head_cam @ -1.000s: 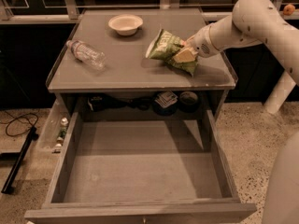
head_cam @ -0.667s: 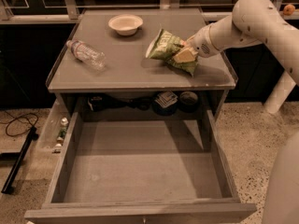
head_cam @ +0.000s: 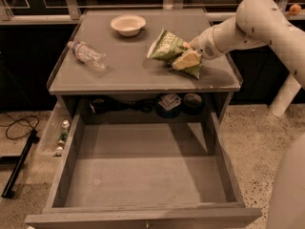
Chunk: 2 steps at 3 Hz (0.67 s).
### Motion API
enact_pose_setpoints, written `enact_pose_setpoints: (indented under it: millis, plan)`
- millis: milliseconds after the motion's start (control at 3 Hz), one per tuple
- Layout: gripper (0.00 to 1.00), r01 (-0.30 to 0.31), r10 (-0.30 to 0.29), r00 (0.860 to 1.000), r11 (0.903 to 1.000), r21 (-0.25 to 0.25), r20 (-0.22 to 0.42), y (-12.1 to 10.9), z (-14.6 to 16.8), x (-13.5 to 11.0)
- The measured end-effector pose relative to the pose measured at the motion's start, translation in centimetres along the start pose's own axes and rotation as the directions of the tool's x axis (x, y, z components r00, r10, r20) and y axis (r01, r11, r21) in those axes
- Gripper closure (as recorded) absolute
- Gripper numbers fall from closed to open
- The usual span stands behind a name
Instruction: Pick green jalapeno chip bag from top drawer and place on counter
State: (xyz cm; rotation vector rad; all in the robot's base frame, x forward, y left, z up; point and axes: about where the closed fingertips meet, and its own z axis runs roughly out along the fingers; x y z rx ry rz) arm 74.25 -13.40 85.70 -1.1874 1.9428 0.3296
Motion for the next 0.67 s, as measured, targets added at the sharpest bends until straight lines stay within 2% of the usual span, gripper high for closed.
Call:
enact_pose_setpoints:
  millis: [333,667]
  plan:
    - [0.0,0.0,0.0,1.0,1.0,0.0,0.0,0.0,0.01,0.0]
    - [0.0,0.0,0.0,1.0,1.0,0.0,0.0,0.0,0.01,0.0]
